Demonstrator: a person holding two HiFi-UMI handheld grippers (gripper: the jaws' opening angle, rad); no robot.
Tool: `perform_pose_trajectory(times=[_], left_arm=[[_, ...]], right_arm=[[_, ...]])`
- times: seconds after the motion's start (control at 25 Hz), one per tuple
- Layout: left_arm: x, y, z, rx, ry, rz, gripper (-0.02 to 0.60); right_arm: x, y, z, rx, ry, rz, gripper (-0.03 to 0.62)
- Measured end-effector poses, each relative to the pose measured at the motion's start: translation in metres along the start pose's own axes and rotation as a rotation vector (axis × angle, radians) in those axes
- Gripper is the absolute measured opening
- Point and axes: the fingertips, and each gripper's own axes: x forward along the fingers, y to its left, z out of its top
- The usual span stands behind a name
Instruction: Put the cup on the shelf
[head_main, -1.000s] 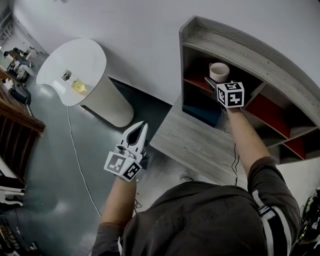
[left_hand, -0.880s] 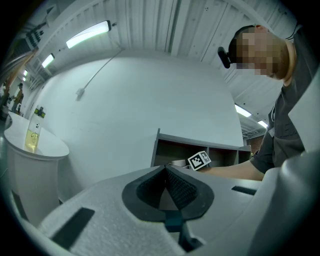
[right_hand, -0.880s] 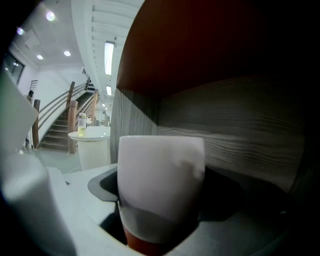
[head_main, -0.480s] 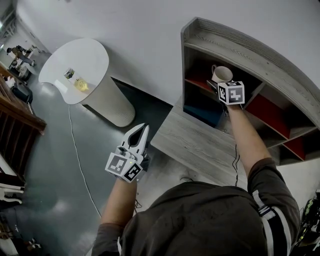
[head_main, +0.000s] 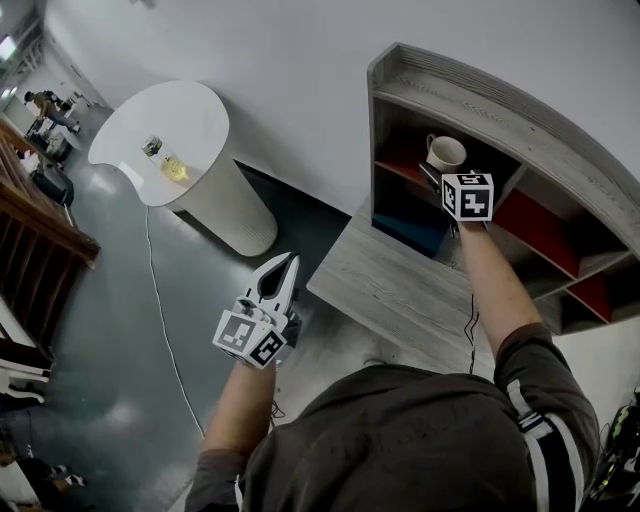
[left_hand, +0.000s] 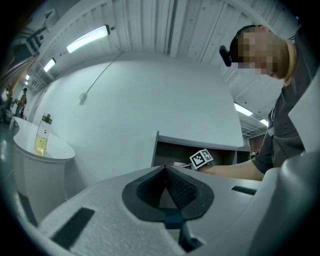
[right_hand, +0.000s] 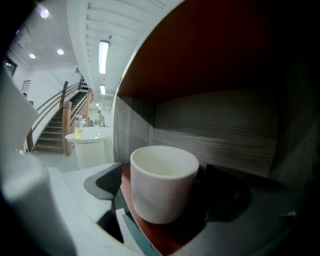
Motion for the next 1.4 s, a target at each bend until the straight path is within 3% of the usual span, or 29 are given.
perform_pose_trajectory(times=[0.2,0.4,0.56,0.84,1.4], left_arm=[[-0.022,0.0,0.006,0.003,-0.016,0.03,0.005],[-0.057,0.001,0.012,0.002,-0.039,0.088,0.005],[-0.094,0.006,0.017,-0.006,-0.064,0.159,0.005],[-0.176,0.015,0.025,0.017,-0.091,0.31,0.005],[-0.366,0.01,0.042,0.078,-0.11,0.708,0.005]], right_arm=[[-0.028,0.015,0.0,0.006,-0.042,0.001,0.503],[-0.062,0.06,-0.005,-0.01,-0.072,0.091,0.502],[-0.078,0.112,-0.004,-0.027,-0.078,0.212,0.48],[-0.099,0.215,0.016,-0.056,-0.124,0.441,0.377],[-0.183,0.465,0.032,-0.147,-0.18,1.028,0.133]])
